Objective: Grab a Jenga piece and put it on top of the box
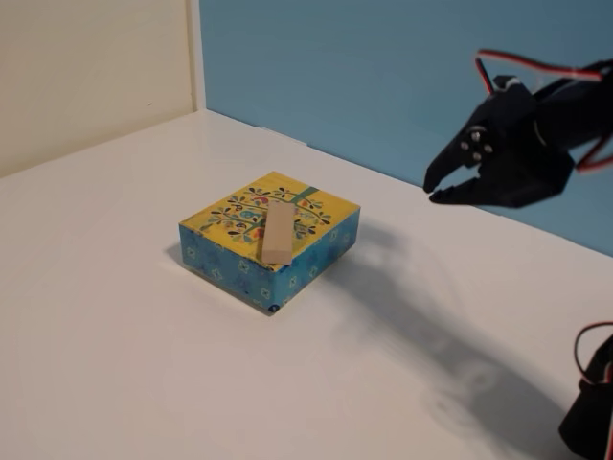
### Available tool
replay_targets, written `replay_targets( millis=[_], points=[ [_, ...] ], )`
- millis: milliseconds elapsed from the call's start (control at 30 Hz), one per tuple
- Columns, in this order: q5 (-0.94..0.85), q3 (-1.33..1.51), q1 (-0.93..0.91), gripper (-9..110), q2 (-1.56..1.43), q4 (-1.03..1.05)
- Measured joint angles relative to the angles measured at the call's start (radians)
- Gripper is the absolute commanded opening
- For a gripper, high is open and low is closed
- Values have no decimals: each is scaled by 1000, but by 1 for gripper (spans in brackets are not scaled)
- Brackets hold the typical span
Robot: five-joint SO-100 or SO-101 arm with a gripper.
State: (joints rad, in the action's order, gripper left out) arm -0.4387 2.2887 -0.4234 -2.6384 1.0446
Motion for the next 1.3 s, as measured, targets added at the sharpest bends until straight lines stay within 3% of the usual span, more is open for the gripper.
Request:
replay_targets(
  millis=[567, 1300],
  points=[
    [-2, 417, 15, 0, -560, -3],
    [-11, 635, -3, 0, -580, 9]
  ],
)
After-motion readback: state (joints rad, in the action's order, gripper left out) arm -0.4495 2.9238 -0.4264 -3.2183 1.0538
